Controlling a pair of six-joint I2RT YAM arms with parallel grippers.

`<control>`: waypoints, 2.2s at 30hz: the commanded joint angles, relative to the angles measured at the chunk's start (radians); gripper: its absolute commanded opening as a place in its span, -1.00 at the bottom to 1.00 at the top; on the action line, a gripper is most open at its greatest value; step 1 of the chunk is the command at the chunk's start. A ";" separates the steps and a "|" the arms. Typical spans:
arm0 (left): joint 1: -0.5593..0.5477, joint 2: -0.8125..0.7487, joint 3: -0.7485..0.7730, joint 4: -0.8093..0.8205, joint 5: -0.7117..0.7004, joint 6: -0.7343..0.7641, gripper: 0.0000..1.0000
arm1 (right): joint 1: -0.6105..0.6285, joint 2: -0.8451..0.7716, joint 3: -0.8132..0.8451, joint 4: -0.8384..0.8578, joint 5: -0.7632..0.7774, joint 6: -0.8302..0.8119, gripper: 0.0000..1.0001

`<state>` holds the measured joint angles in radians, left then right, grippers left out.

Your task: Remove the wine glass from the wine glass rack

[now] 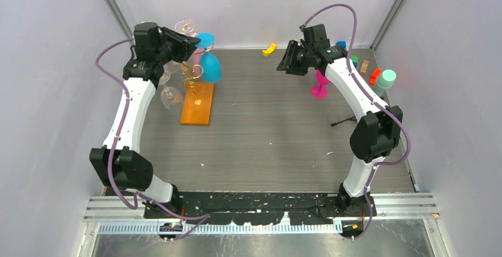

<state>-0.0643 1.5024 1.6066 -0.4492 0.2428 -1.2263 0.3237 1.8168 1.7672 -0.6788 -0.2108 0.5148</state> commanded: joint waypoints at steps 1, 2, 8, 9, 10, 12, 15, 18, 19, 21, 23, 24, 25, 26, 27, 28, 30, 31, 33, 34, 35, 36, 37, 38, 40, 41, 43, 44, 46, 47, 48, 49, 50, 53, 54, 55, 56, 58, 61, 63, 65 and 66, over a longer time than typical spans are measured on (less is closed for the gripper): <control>0.001 -0.010 -0.018 0.109 0.029 -0.052 -0.61 | 0.002 -0.058 -0.006 0.031 0.024 -0.022 -0.08; 0.001 -0.010 -0.016 0.111 0.031 -0.047 -0.74 | 0.002 -0.059 -0.009 0.031 0.024 -0.021 -0.08; 0.001 -0.027 -0.013 0.101 0.040 -0.043 -1.00 | 0.001 -0.062 -0.015 0.031 0.022 -0.022 -0.08; 0.001 -0.031 -0.017 0.108 0.045 -0.049 -1.00 | 0.001 -0.062 -0.015 0.031 0.022 -0.022 -0.08; 0.002 -0.035 -0.021 0.116 0.051 -0.060 -1.00 | 0.002 -0.061 -0.016 0.032 0.019 -0.022 -0.09; 0.003 -0.040 -0.027 0.140 0.065 -0.078 -1.00 | 0.002 -0.061 -0.017 0.032 0.016 -0.020 -0.09; 0.003 -0.048 -0.032 0.172 0.086 -0.108 -1.00 | 0.002 -0.062 -0.018 0.032 0.014 -0.019 -0.09; 0.002 -0.048 -0.041 0.216 0.125 -0.148 -1.00 | 0.002 -0.065 -0.021 0.033 0.014 -0.019 -0.09; 0.001 -0.047 -0.044 0.232 0.139 -0.164 -1.00 | 0.002 -0.065 -0.021 0.032 0.016 -0.019 -0.09; 0.002 -0.050 -0.055 0.262 0.172 -0.190 -1.00 | 0.002 -0.064 -0.020 0.032 0.016 -0.018 -0.09; 0.004 -0.058 -0.065 0.271 0.188 -0.207 -1.00 | 0.002 -0.064 -0.020 0.032 0.016 -0.018 -0.09; 0.008 -0.062 -0.071 0.273 0.196 -0.214 -1.00 | 0.002 -0.064 -0.020 0.032 0.016 -0.017 -0.09; 0.011 -0.070 -0.079 0.279 0.204 -0.223 -1.00 | 0.002 -0.063 -0.020 0.032 0.016 -0.017 -0.09; 0.014 -0.077 -0.087 0.283 0.210 -0.232 -1.00 | 0.002 -0.063 -0.020 0.032 0.016 -0.017 -0.09; 0.018 -0.087 -0.095 0.285 0.214 -0.238 -1.00 | 0.002 -0.063 -0.020 0.033 0.016 -0.016 -0.09; 0.022 -0.098 -0.100 0.286 0.218 -0.244 -1.00 | 0.002 -0.060 -0.020 0.033 0.016 -0.015 -0.09; 0.030 -0.114 -0.110 0.284 0.225 -0.250 -1.00 | 0.002 -0.058 -0.019 0.032 0.013 -0.013 -0.05; 0.033 -0.121 -0.115 0.284 0.226 -0.253 -1.00 | 0.002 -0.057 -0.019 0.033 0.011 -0.011 0.00; 0.044 -0.135 -0.121 0.277 0.230 -0.254 -1.00 | 0.002 -0.055 -0.018 0.033 0.009 -0.009 0.07; 0.050 -0.141 -0.125 0.275 0.230 -0.253 -1.00 | 0.002 -0.054 -0.019 0.038 0.005 -0.008 0.11; 0.057 -0.145 -0.129 0.271 0.228 -0.253 -1.00 | 0.002 -0.055 -0.021 0.041 0.004 -0.005 0.12; 0.059 -0.149 -0.136 0.270 0.228 -0.253 -1.00 | 0.002 -0.056 -0.023 0.047 -0.001 -0.004 0.16; 0.075 -0.154 -0.142 0.268 0.227 -0.253 -1.00 | 0.002 -0.056 -0.023 0.049 -0.005 -0.001 0.17; 0.094 -0.159 -0.149 0.266 0.225 -0.254 -1.00 | 0.002 -0.056 -0.024 0.055 -0.012 0.001 0.19; 0.108 -0.161 -0.153 0.265 0.222 -0.255 -1.00 | 0.002 -0.053 -0.021 0.058 -0.021 0.007 0.21; 0.109 -0.158 -0.143 0.261 0.221 -0.253 -1.00 | 0.002 -0.052 -0.020 0.060 -0.025 0.009 0.22; 0.109 -0.152 -0.130 0.252 0.216 -0.244 -1.00 | 0.002 -0.047 -0.015 0.061 -0.031 0.013 0.23; 0.110 -0.147 -0.125 0.250 0.215 -0.245 -1.00 | 0.002 -0.045 -0.013 0.061 -0.033 0.016 0.23; 0.111 -0.138 -0.116 0.259 0.209 -0.243 -1.00 | 0.002 -0.043 -0.010 0.060 -0.036 0.018 0.23; 0.111 -0.133 -0.109 0.260 0.205 -0.242 -1.00 | 0.002 -0.042 -0.009 0.061 -0.036 0.019 0.23; 0.112 -0.122 -0.100 0.265 0.205 -0.239 -1.00 | 0.002 -0.043 -0.009 0.061 -0.036 0.019 0.24; 0.113 -0.111 -0.092 0.266 0.204 -0.236 -1.00 | 0.002 -0.043 -0.007 0.061 -0.036 0.020 0.24; 0.112 -0.103 -0.084 0.271 0.202 -0.233 -1.00 | 0.002 -0.044 -0.007 0.061 -0.035 0.020 0.24; 0.116 -0.070 -0.068 0.295 0.200 -0.235 -1.00 | 0.002 -0.047 -0.006 0.060 -0.034 0.019 0.24; 0.119 -0.060 -0.062 0.298 0.201 -0.236 -1.00 | 0.002 -0.050 -0.007 0.061 -0.030 0.019 0.24; 0.120 -0.054 -0.056 0.298 0.202 -0.236 -1.00 | 0.002 -0.052 -0.008 0.060 -0.029 0.018 0.24; 0.121 -0.050 -0.052 0.299 0.200 -0.234 -1.00 | 0.002 -0.058 -0.011 0.060 -0.025 0.018 0.23; 0.120 -0.042 -0.049 0.296 0.196 -0.232 -1.00 | 0.002 -0.065 -0.018 0.061 -0.017 0.015 0.24; 0.121 -0.032 -0.048 0.312 0.196 -0.238 -1.00 | 0.002 -0.073 -0.025 0.061 -0.011 0.013 0.24; 0.120 -0.017 -0.043 0.338 0.205 -0.245 -1.00 | 0.002 -0.074 -0.027 0.061 -0.010 0.013 0.24; 0.121 0.011 -0.017 0.359 0.238 -0.244 -1.00 | 0.002 -0.076 -0.027 0.061 -0.011 0.012 0.24; 0.119 0.028 0.002 0.369 0.264 -0.242 -1.00 | 0.002 -0.076 -0.028 0.061 -0.012 0.011 0.24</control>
<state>0.0528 1.4891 1.5204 -0.2073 0.4408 -1.4635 0.3237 1.8114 1.7390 -0.6582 -0.2310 0.5289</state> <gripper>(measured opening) 0.016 0.617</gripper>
